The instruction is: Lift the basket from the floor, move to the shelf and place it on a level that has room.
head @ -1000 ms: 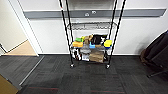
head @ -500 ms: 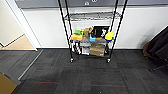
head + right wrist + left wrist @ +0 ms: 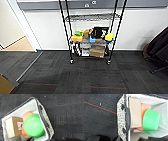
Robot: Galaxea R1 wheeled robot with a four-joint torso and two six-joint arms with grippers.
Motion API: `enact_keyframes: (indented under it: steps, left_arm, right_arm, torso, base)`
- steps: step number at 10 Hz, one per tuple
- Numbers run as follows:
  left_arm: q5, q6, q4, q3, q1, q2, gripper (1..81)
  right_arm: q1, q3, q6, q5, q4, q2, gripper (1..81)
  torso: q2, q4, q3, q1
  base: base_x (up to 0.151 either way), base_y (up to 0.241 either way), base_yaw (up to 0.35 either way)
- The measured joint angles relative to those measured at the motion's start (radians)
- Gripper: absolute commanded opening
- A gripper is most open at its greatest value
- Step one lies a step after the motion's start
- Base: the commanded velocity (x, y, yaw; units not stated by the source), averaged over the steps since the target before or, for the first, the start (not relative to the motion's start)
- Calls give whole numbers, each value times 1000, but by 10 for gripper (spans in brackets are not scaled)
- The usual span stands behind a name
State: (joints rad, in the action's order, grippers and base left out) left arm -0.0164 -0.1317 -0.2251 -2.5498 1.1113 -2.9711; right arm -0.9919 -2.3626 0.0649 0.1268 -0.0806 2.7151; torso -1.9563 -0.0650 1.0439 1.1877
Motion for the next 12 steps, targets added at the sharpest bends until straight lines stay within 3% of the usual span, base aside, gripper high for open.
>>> enact_keyframes:
  steps: [6,9,12]
  left_arm:
    - [-7,0,-8,0,0,-4,811]
    - [-7,0,-15,0,0,-3,811]
    - [-3,0,-16,0,-5,-1,811]
  right_arm:
    - [59,-43,-1,64,11,50,811]
    - [67,-82,-11,76,14,88,811]
    - [90,-90,-12,79,14,100,811]
  torso:
    - [-203,0,2,127]
    - [-284,0,64,177]
    - [-310,0,84,188]
  base:
    - [0,0,0]
    - [0,0,0]
    - [0,0,0]
